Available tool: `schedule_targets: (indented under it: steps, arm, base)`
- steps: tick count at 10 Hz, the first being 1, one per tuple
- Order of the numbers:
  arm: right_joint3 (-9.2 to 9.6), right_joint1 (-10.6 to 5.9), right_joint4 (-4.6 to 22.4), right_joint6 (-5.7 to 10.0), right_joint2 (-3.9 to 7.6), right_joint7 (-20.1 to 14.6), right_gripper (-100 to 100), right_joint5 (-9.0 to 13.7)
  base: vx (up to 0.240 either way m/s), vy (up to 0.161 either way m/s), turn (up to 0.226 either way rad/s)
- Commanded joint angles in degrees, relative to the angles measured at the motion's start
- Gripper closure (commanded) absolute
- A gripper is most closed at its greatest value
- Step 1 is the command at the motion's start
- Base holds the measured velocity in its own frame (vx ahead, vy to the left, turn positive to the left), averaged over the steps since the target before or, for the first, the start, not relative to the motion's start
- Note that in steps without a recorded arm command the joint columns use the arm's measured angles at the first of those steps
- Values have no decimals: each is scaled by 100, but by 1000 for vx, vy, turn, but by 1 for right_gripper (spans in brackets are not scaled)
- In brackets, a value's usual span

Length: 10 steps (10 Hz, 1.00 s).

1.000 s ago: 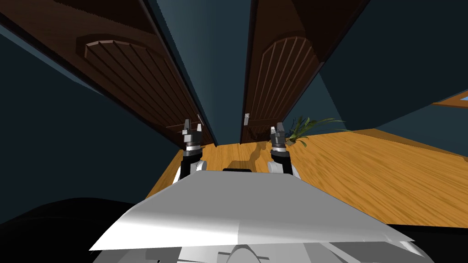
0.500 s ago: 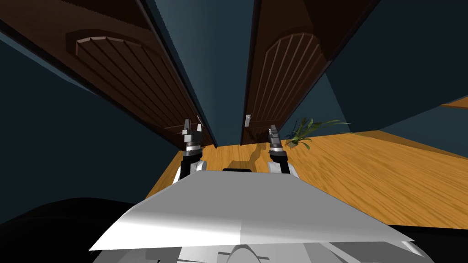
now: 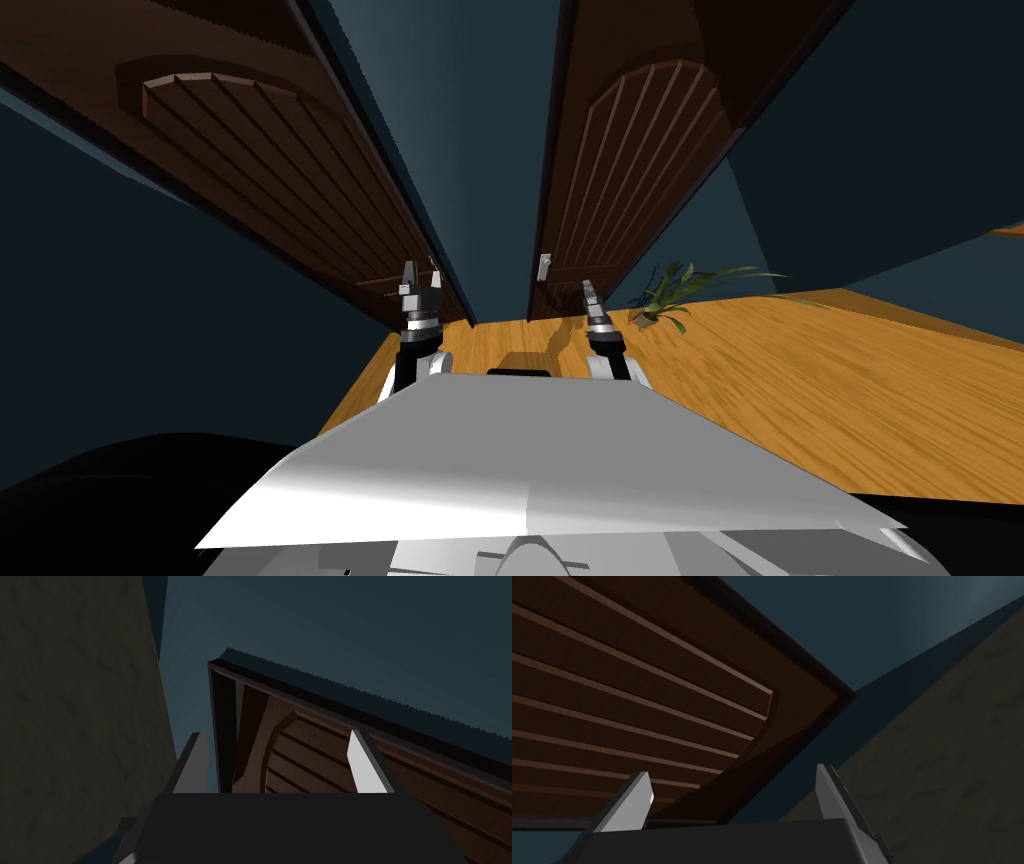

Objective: Pull the door open

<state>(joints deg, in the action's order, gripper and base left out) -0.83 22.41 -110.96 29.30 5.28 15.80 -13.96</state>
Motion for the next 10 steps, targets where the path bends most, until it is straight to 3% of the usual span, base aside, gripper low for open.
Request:
schedule_targets:
  steps: [1, 10]
  arm:
    - [-41, -77, 197, -32, 25, 208, -100, -149]
    - [-236, -340, 1081, -200, 153, 1239, -100, -945]
  base:
    - [95, 18, 14]
    - [98, 8, 15]
